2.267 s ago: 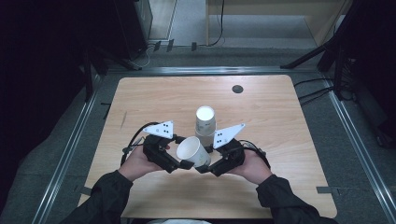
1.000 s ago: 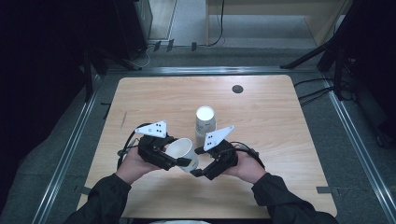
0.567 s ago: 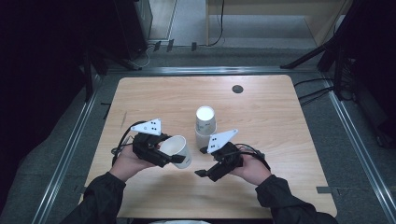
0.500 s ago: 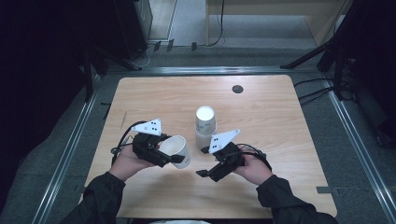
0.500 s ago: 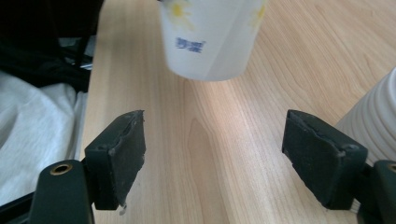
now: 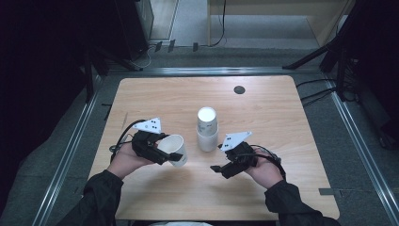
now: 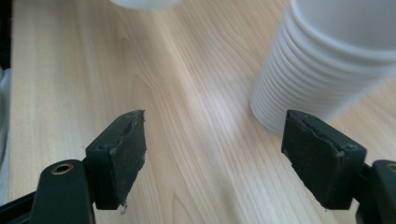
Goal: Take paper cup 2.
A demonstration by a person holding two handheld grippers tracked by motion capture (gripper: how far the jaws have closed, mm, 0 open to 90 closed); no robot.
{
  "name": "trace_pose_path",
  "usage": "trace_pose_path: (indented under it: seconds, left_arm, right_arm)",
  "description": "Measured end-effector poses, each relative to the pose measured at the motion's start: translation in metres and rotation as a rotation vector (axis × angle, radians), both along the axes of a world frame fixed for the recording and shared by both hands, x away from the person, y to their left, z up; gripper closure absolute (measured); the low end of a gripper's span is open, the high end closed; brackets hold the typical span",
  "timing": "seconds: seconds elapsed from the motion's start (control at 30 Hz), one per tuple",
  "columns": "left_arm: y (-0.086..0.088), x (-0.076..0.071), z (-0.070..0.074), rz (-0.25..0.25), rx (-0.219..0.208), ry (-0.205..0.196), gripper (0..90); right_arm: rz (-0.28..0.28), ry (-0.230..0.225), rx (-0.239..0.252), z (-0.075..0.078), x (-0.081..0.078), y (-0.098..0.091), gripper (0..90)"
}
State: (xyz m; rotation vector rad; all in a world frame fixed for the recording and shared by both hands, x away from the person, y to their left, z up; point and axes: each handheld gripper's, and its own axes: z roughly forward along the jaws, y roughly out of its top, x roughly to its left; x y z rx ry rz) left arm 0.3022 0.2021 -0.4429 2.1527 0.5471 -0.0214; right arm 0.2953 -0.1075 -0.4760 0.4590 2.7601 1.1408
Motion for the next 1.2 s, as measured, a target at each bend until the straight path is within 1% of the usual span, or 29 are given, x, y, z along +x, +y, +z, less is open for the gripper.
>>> trace_pose_path:
  seconds: [0.03, 0.1, 0.2, 0.23, 0.33, 0.43, 0.47, 0.5, 0.53, 0.63, 0.67, 0.8, 0.93, 1.0, 1.17, 1.2]
  left_arm:
    - [0.001, 0.001, 0.0, 0.003, 0.002, 0.004, 27.1]
    - [0.004, 0.004, -0.001, 0.014, -0.003, 0.006, 27.1]
    - [0.007, 0.009, -0.002, 0.025, -0.006, 0.013, 27.1]
    - [0.008, 0.01, -0.002, 0.029, -0.004, 0.013, 27.1]
    - [0.013, 0.015, -0.004, 0.044, 0.002, 0.014, 27.1]
    - [0.016, 0.019, -0.006, 0.056, -0.005, 0.024, 27.1]
    - [0.017, 0.02, -0.007, 0.059, 0.001, 0.025, 27.1]
    - [0.017, 0.022, -0.007, 0.063, 0.018, 0.02, 27.1]
    - [0.017, 0.023, -0.008, 0.065, 0.025, 0.014, 27.1]
    - [0.019, 0.026, -0.009, 0.073, 0.027, 0.014, 27.1]
    - [0.02, 0.028, -0.009, 0.075, 0.026, 0.012, 27.1]
    - [0.024, 0.033, -0.01, 0.09, 0.033, 0.003, 27.1]
    - [0.027, 0.039, -0.012, 0.102, 0.036, 0.005, 27.1]
    - [0.03, 0.044, -0.015, 0.118, 0.025, 0.012, 27.1]
    - [0.035, 0.052, -0.022, 0.143, 0.035, 0.014, 27.2]
    - [0.036, 0.054, -0.022, 0.15, 0.048, 0.018, 27.2]
  right_arm:
    - [-0.028, 0.016, -0.001, -0.001, 0.001, -0.002, 22.4]
    - [-0.054, 0.032, 0.01, -0.001, 0.004, -0.006, 22.4]
    - [-0.069, 0.038, 0.048, 0.001, 0.005, -0.01, 22.4]
    - [-0.072, 0.036, 0.052, 0.001, 0.005, -0.011, 22.4]
    - [-0.077, 0.034, 0.049, 0.0, 0.005, -0.013, 22.4]
    - [-0.085, 0.038, 0.047, 0.0, 0.005, -0.014, 22.4]
    - [-0.088, 0.033, 0.047, 0.0, 0.005, -0.015, 22.4]
    - [-0.088, 0.032, 0.049, 0.0, 0.005, -0.015, 22.4]
    - [-0.093, 0.032, 0.055, 0.001, 0.004, -0.016, 22.4]
    - [-0.096, 0.028, 0.066, 0.003, 0.002, -0.018, 22.4]
    - [-0.095, 0.023, 0.066, 0.002, 0.002, -0.018, 22.4]
    - [-0.102, 0.027, 0.057, 0.001, 0.001, -0.02, 22.4]
    - [-0.106, 0.024, 0.052, 0.001, -0.001, -0.022, 22.4]
    - [-0.111, 0.028, 0.053, 0.001, -0.002, -0.023, 22.4]
    - [-0.12, 0.029, 0.044, 0.0, -0.003, -0.025, 22.4]
    - [-0.122, 0.03, 0.044, -0.001, -0.003, -0.025, 22.4]
